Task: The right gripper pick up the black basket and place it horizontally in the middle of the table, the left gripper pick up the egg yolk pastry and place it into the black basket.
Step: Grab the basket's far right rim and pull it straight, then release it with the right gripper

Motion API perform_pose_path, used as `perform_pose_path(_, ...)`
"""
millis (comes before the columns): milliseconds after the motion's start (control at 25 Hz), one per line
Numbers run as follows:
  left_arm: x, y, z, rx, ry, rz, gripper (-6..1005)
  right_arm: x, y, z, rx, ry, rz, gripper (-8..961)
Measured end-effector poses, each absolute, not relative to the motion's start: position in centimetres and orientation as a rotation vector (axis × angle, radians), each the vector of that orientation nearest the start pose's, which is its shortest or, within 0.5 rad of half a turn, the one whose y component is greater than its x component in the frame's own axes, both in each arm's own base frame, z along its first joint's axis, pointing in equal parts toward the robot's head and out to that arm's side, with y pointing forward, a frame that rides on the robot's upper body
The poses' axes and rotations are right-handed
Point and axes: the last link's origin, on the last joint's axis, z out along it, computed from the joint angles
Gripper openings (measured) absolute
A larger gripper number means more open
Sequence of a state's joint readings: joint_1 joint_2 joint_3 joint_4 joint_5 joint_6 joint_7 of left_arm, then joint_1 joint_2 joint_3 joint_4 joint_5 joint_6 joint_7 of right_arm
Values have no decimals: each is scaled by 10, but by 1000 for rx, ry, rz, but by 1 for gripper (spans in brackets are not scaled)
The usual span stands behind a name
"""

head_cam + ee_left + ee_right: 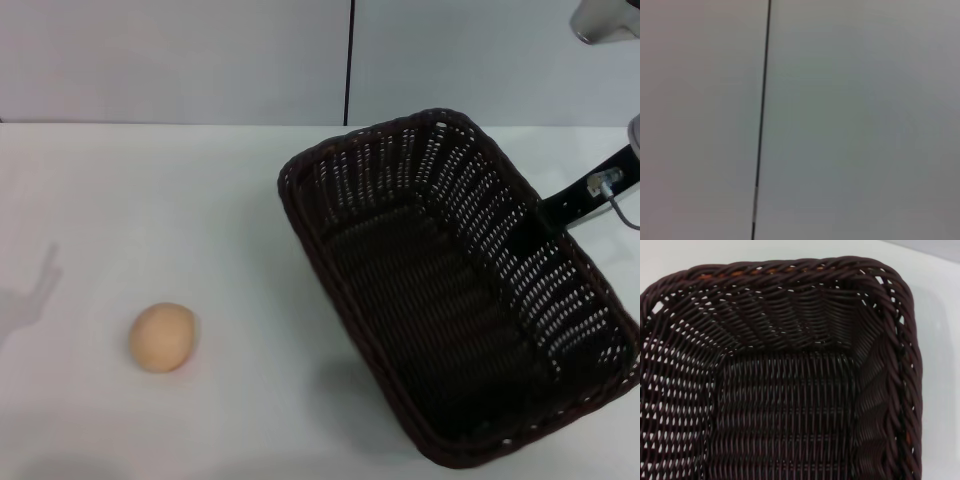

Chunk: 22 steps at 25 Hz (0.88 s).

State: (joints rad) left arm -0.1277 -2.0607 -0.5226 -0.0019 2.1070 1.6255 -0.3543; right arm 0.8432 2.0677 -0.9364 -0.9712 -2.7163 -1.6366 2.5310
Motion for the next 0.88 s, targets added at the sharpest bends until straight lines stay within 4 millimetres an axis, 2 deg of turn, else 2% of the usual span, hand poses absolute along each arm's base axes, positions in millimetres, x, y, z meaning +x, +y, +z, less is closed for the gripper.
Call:
perform_pose_path(80, -382, 189, 25, -1513, -519, -808, 816, 197, 389, 21, -2576, 1243, -424, 145)
perform_pose_path(200, -383, 180, 28, -1498, -508, -816, 815, 194, 394, 26, -2648, 1058, -423, 145)
perform_pose_path(480, -378, 161, 28, -1500, -502, -866, 814, 179, 403, 34, -2861, 497, -337, 145)
perform_pose_path(720, -371, 154, 21, -1547, -519, -933, 813, 164, 406, 33, -2938, 64, -173, 146)
perform_pose_path(880, -368, 153, 16, -1582, -550, -968, 812, 162, 409, 29, -2939, -110, -192, 146)
